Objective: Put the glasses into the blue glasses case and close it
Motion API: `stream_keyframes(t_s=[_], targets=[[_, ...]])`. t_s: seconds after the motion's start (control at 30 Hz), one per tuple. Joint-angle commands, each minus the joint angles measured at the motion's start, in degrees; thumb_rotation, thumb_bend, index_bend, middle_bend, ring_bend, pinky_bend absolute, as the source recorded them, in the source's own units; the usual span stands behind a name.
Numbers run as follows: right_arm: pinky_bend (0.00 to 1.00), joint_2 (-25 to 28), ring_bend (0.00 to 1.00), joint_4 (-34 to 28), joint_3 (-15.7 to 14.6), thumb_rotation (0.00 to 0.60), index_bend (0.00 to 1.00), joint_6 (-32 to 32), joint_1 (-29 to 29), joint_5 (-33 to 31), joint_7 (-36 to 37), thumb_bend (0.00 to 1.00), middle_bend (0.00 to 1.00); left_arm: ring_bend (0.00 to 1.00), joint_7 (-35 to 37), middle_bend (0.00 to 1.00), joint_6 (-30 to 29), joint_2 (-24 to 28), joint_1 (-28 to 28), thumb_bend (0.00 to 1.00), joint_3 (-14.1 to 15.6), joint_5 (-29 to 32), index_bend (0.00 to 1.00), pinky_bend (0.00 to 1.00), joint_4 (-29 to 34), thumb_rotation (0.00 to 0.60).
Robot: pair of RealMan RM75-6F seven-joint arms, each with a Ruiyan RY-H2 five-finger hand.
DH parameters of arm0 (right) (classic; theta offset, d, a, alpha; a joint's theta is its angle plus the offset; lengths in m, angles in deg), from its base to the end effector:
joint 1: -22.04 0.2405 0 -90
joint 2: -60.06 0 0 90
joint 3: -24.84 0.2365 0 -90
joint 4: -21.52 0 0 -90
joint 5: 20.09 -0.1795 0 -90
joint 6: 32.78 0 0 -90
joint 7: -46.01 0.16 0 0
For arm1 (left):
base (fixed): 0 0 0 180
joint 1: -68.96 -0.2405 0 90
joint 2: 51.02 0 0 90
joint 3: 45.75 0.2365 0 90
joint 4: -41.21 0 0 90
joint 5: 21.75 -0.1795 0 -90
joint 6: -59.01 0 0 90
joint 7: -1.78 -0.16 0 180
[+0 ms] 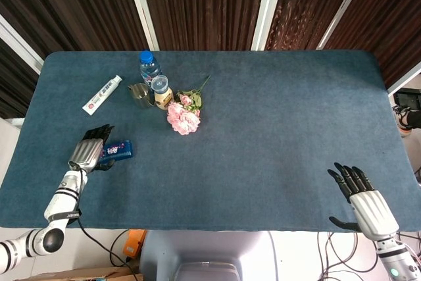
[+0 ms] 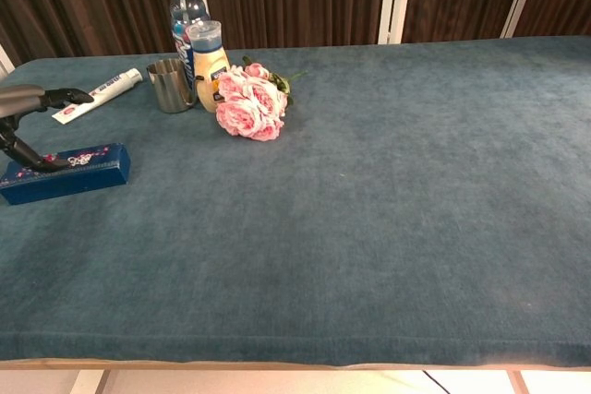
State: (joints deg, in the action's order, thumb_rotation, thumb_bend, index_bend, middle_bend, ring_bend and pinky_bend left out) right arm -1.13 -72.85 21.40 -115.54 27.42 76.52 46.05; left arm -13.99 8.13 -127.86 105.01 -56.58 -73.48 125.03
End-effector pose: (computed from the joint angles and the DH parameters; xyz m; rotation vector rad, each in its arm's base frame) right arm -0.2627 -0.1709 0.1572 1.6368 -0.9221 0.8921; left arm -0.2294 0.3483 0.0777 -1.5880 -1.1387 -0.7008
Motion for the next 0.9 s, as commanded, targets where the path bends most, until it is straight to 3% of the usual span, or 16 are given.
stream_keyframes(t_s=[0.03, 0.17, 0.33, 0.77, 0.83, 0.9], targets=[[0.0, 0.1, 0.0, 0.1, 0.1, 0.6, 0.0, -0.1, 0.0, -0.2, 0.4, 0.1, 0.0, 0.0, -1.6, 0.0, 0.3, -2.7, 0.7, 0.29, 1.2, 1.0, 0.01, 0.02, -3.3, 0.6], [0.0, 0.3, 0.0, 0.2, 0.1, 0.6, 0.0, -0.5, -0.1, -0.1, 0.9, 0.1, 0.0, 0.0, -2.4, 0.0, -0.6, -5.2, 0.8, 0.28, 2.0, 0.5, 0.02, 0.02, -6.5, 0.6], [0.0, 0.4, 0.0, 0.4, 0.2, 0.6, 0.0, -0.6, -0.2, -0.1, 1.2, 0.1, 0.0, 0.0, -3.5, 0.0, 0.9, -5.9, 1.3, 0.29, 2.5, 2.3, 0.09, 0.02, -7.9, 0.6], [0.0, 0.4, 0.0, 0.3, 0.0, 0.6, 0.0, 0.0, 0.0, -0.1, 0.5, 0.1, 0.0, 0.0, -3.4, 0.0, -0.8, -7.5, 1.2, 0.33, 1.7, 3.6, 0.46, 0.02, -10.0, 0.6], [0.0, 0.3, 0.0, 0.3, 0.1, 0.6, 0.0, 0.0, 0.0, -0.2, 0.3, 0.1, 0.0, 0.0, -3.4, 0.0, -0.4, -7.2, 1.2, 0.33, 1.9, 3.5, 0.48, 0.02, -9.8, 0.6], [0.0, 0.3, 0.0, 0.2, 0.1, 0.6, 0.0, 0.0, 0.0, -0.2, 0.3, 0.1, 0.0, 0.0, -3.3, 0.0, 0.1, -6.6, 1.2, 0.32, 1.9, 3.5, 0.39, 0.02, -9.0, 0.6]])
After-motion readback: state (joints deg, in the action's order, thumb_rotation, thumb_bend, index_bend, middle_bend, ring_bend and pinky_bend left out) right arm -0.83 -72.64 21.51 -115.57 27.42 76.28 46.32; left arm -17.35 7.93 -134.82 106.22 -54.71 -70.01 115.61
